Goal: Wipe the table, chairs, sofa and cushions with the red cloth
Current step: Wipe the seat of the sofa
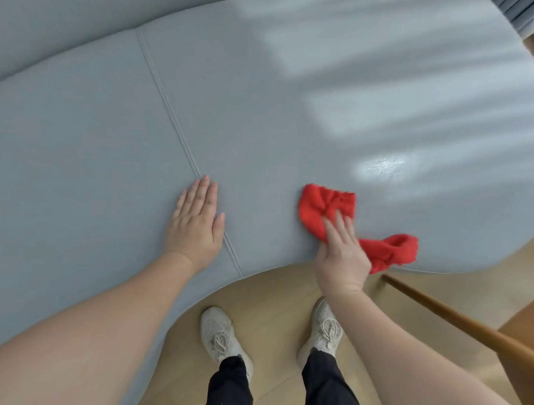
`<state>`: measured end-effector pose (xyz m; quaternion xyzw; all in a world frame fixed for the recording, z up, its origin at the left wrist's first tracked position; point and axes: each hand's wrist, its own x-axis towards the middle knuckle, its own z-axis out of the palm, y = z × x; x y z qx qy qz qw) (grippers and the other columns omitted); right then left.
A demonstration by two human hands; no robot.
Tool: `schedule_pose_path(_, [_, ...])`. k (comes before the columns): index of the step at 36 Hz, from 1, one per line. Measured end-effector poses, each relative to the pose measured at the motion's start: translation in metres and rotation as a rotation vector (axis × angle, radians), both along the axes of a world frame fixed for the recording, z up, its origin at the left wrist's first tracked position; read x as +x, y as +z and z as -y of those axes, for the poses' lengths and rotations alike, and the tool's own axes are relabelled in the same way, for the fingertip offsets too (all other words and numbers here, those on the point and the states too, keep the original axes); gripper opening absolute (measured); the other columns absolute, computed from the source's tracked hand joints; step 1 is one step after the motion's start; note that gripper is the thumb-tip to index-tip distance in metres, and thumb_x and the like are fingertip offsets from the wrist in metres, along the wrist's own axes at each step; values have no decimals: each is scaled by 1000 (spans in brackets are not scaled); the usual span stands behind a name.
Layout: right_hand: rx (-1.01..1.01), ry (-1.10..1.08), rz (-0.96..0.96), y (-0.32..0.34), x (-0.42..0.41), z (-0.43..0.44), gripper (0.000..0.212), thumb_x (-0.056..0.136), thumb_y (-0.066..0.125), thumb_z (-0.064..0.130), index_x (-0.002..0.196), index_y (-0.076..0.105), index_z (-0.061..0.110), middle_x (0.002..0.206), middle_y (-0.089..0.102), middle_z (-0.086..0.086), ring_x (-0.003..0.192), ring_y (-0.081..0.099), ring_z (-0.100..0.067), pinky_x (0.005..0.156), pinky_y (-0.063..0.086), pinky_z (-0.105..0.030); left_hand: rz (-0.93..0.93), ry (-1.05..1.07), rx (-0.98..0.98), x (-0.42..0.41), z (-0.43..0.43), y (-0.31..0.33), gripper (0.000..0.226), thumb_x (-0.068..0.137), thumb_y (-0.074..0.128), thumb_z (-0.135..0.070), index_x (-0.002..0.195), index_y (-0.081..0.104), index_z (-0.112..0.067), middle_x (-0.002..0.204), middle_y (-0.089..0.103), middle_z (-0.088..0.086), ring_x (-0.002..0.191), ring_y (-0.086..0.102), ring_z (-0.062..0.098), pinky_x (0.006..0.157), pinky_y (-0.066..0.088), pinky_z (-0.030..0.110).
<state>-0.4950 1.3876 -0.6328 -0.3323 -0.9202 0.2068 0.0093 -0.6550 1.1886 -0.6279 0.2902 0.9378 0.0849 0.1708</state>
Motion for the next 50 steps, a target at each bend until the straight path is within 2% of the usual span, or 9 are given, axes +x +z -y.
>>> schedule_pose_path(2, [-65, 222, 35, 0, -2, 65, 50, 69, 43, 7, 110, 72, 11, 126, 64, -11, 115, 61, -34, 75, 57, -37, 17, 5, 17, -3, 15, 6, 70, 90, 14, -41, 147, 24, 0, 156, 19, 14, 145, 16, 26, 117, -1, 33])
schedule_pose_path(4, [-100, 375, 82, -1, -5, 112, 49, 70, 44, 10, 112, 71, 12, 127, 64, -9, 117, 60, -34, 85, 55, -44, 16, -5, 30, -8, 32, 12, 68, 91, 19, -38, 145, 28, 2, 154, 24, 17, 143, 22, 29, 117, 6, 38])
schedule_pose_path(8, [-10, 383, 94, -7, -11, 125, 42, 77, 46, 12, 112, 70, 8, 127, 63, -13, 118, 58, -37, 101, 38, -55, -1, -15, 1, -31, 73, 23, 64, 92, 23, -35, 142, 33, 5, 151, 28, 21, 141, 26, 32, 116, 12, 42])
schedule_pose_path(14, [41, 587, 251, 3, -22, 122, 53, 86, 40, 29, 130, 58, 7, 142, 48, -19, 132, 43, -40, 114, 21, -49, -5, 20, -18, -41, 114, 21, 70, 91, 14, -40, 145, 28, 2, 154, 23, 17, 144, 20, 28, 118, 5, 37])
schedule_pose_path(22, [115, 529, 284, 2, -86, 105, 62, 87, 35, 35, 142, 45, 8, 148, 39, -18, 138, 35, -37, 115, 22, -49, -35, 46, 36, -63, 112, 8, 70, 90, 13, -41, 146, 26, 0, 155, 21, 15, 145, 17, 26, 118, 1, 34])
schedule_pose_path(26, [89, 514, 277, -5, -115, 97, 68, 90, 23, 42, 150, 26, 10, 158, 19, -14, 147, 14, -32, 119, 3, -43, -77, 91, 53, -83, 101, -4, 71, 89, 13, -42, 147, 23, -1, 156, 16, 14, 146, 14, 25, 118, 0, 33])
schedule_pose_path(31, [103, 528, 211, -11, -142, 83, 68, 91, 18, 41, 152, 20, 12, 160, 10, -10, 149, 5, -27, 118, -6, -39, -134, 153, 73, -125, 75, -17, 65, 93, 23, -35, 149, 17, -3, 158, 11, 12, 147, 7, 22, 116, -6, 30])
schedule_pose_path(37, [177, 500, 153, -23, -197, 52, 62, 96, 36, 34, 152, 21, 11, 160, 14, -12, 148, 8, -28, 118, -4, -42, -186, 251, 28, -154, 59, -32, 63, 94, 27, -33, 149, 18, -4, 158, 13, 13, 146, 9, 25, 117, 0, 35])
schedule_pose_path(50, [232, 531, 85, -27, -320, -14, 60, 97, 37, 30, 151, 21, 10, 160, 15, -14, 148, 10, -29, 119, 1, -44, -170, 203, 13, -154, 63, -36, 68, 88, 26, -36, 145, 28, 0, 154, 24, 17, 143, 20, 29, 118, 8, 40])
